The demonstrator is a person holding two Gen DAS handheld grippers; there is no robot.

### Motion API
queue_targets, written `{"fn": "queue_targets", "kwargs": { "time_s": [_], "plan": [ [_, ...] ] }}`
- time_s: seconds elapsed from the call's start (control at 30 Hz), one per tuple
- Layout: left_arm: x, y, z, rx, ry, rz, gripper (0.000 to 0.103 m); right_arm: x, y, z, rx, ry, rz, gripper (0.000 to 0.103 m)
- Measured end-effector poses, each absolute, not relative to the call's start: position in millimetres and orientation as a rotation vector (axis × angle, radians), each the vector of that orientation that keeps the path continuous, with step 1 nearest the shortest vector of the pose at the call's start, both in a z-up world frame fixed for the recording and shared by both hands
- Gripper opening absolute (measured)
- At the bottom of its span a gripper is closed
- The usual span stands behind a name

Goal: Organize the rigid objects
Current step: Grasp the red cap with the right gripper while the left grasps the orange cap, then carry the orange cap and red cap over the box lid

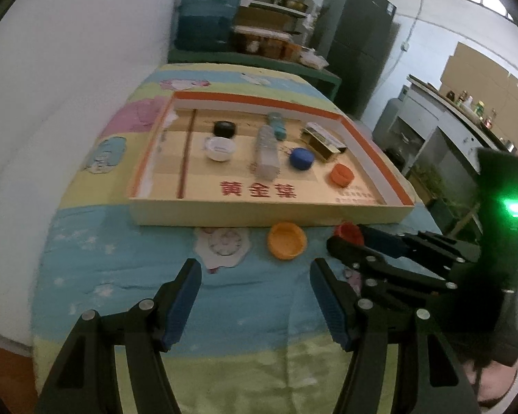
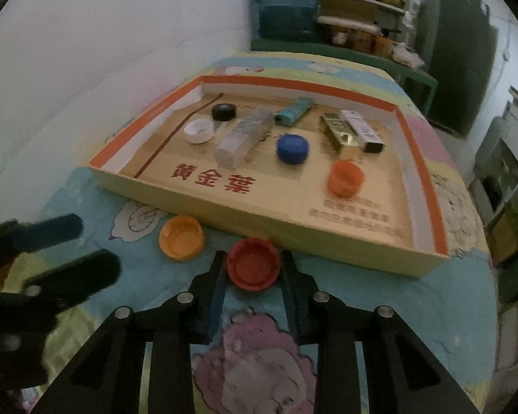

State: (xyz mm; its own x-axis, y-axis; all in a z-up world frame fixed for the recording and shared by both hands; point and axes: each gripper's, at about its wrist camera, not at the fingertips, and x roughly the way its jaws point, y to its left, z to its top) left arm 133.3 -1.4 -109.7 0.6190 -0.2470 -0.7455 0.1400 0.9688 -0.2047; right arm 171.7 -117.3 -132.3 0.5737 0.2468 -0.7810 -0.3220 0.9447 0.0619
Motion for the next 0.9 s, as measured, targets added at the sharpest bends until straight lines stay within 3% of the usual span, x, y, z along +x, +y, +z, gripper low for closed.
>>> {"fn": "queue_targets", "kwargs": {
  "time_s": [0.3, 0.47, 0.63, 0.9],
  "plan": [
    [158, -27, -125, -0.096, 0.922, -0.217, 0.065, 154, -152, -122, -0.041, 0.884, 0.291, 0.030],
    [168, -35, -130, -0.065, 0.932, -0.193, 0.056, 152, -160, -120, -0.029, 0.879, 0.286, 0.030],
    [174, -35, -130, -0.068, 0.924, -0.185, 0.031, 152, -166, -121, -0.017, 0.881, 0.287, 0.030],
    [172, -31, -127, -0.090, 0.915, -0.199, 0.031, 153, -165, -120, -0.012, 0.879, 0.297, 0.030]
  ]
}}
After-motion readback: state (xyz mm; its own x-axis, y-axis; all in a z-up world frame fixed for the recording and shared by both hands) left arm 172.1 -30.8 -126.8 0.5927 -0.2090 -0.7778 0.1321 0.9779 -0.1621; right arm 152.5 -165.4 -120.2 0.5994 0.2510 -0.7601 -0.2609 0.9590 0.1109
